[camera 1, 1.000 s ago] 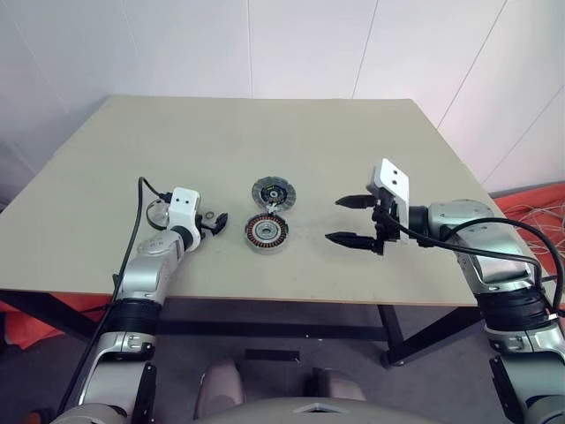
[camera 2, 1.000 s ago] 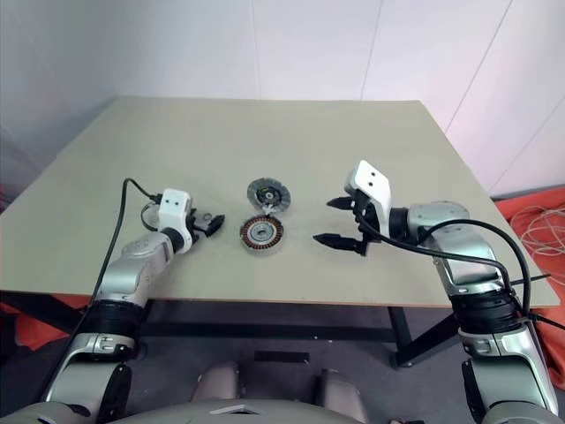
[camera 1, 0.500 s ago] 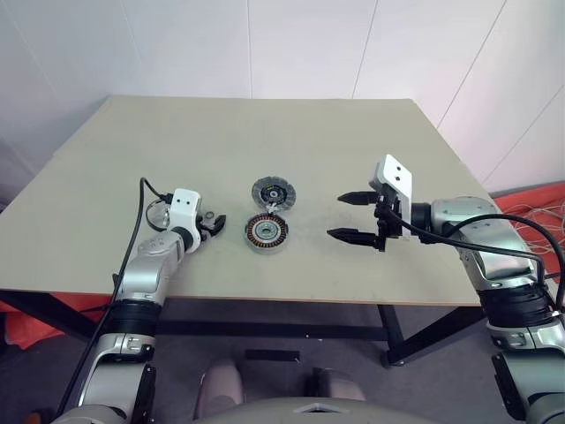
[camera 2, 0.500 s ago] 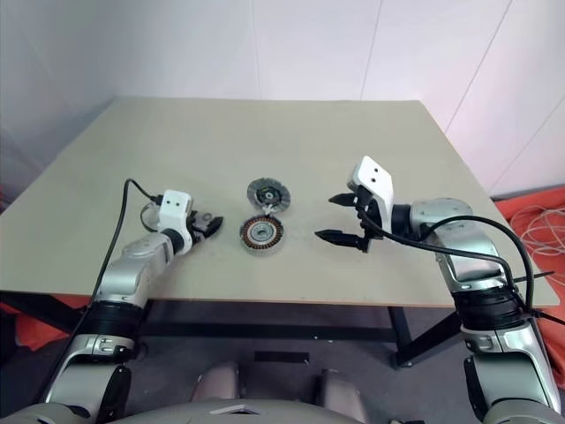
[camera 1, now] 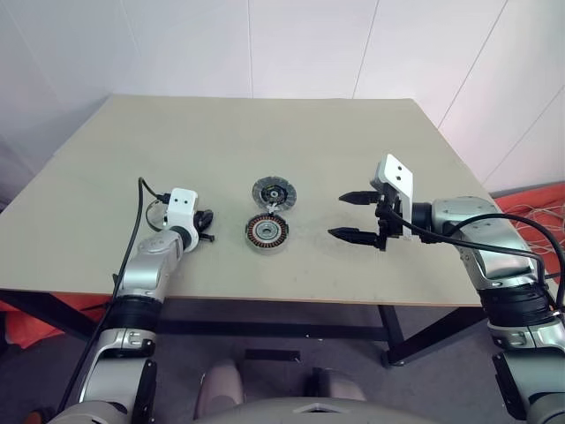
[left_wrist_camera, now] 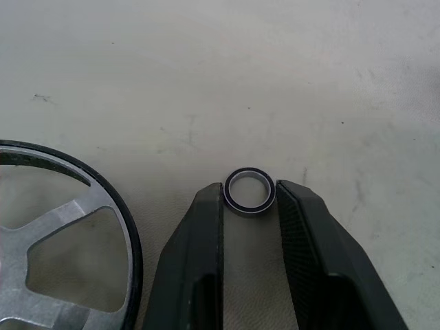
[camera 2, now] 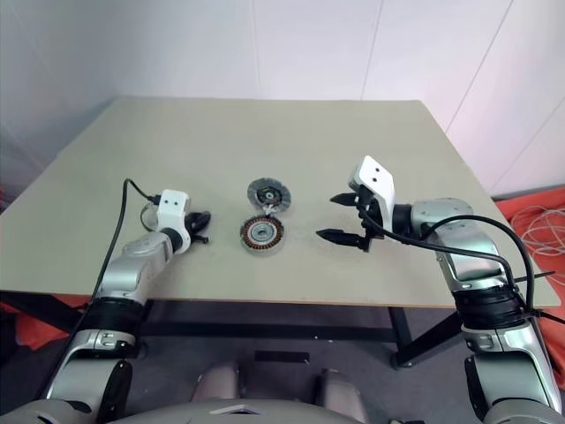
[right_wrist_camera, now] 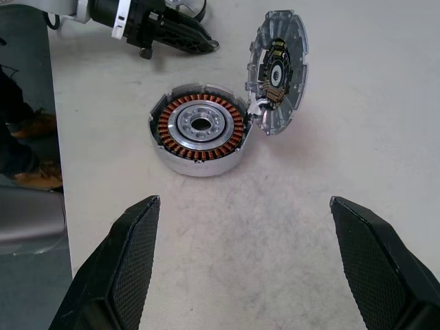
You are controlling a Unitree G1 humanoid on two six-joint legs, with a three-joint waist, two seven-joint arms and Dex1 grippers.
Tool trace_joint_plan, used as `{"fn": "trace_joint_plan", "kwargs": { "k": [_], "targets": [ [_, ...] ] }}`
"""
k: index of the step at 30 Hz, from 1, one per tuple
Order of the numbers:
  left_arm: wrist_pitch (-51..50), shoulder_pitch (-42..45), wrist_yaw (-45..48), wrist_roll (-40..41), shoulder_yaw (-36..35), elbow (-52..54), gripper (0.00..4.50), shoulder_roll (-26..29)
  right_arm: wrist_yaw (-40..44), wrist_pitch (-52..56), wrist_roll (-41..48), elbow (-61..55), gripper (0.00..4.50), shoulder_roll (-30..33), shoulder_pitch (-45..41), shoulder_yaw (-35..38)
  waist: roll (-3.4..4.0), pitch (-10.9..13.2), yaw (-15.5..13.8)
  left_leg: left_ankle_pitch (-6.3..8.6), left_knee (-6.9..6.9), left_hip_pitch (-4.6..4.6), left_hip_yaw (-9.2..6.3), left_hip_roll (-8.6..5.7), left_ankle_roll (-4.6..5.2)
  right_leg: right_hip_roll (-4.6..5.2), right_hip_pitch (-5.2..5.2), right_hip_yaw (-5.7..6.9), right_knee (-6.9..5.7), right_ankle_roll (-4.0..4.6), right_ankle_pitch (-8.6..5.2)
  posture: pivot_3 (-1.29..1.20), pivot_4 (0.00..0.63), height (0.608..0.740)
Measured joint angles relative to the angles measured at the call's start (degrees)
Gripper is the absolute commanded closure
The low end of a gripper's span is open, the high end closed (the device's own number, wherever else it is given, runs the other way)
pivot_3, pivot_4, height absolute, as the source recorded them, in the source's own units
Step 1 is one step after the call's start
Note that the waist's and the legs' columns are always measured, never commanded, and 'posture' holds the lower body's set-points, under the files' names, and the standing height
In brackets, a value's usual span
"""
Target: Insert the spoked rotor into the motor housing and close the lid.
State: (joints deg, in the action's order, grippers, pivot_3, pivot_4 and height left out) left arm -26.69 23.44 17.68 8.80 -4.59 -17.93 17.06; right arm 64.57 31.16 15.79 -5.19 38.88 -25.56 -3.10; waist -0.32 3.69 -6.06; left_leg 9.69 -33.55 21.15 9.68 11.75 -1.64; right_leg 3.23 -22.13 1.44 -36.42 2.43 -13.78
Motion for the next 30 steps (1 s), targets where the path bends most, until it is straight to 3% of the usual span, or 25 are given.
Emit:
{"fn": "trace_joint_plan", "kwargs": {
  "k": [6,18,25,30],
  "targets": [
    [-0.73,-0.13,6.55,1.41,0.85,2.60,3.72,2.40,-0.15,-0.69,-0.03,0.24,0.00,0.74,0.07,0.00,0.00,0.00,-0.04,0.00,0.17,0.04,-0.01,0.00,0.00,-0.01,-0.02,0.02,0.18,0.14,0.08,0.00,0.000,0.740],
    [-3.66,-2.13,35.52,11.51,2.62,17.99,3.72,19.70,-0.48,-2.33,-0.13,1.02,0.00,1.65,1.49,-0.09,0.09,0.02,0.02,0.05,0.46,0.09,0.15,-0.02,0.08,0.00,0.02,0.02,0.67,0.18,0.10,0.00,0.000,0.740],
    [-2.35,-0.77,46.44,14.20,6.01,18.21,3.72,20.50,-1.11,-3.23,-0.17,2.12,0.00,1.31,2.67,-0.99,0.10,0.03,-0.17,0.10,0.45,-0.01,0.25,-0.01,0.16,0.00,0.10,0.02,0.64,0.17,0.10,0.00,0.000,0.740],
    [2.43,5.72,53.03,12.12,12.31,13.95,3.72,18.49,-2.08,-3.44,-0.51,2.11,0.00,0.62,3.53,-2.60,0.13,0.01,-0.31,0.06,0.45,-0.03,0.26,-0.03,0.09,0.01,0.12,0.01,0.64,0.16,0.11,0.00,0.000,0.740]
  ]
}}
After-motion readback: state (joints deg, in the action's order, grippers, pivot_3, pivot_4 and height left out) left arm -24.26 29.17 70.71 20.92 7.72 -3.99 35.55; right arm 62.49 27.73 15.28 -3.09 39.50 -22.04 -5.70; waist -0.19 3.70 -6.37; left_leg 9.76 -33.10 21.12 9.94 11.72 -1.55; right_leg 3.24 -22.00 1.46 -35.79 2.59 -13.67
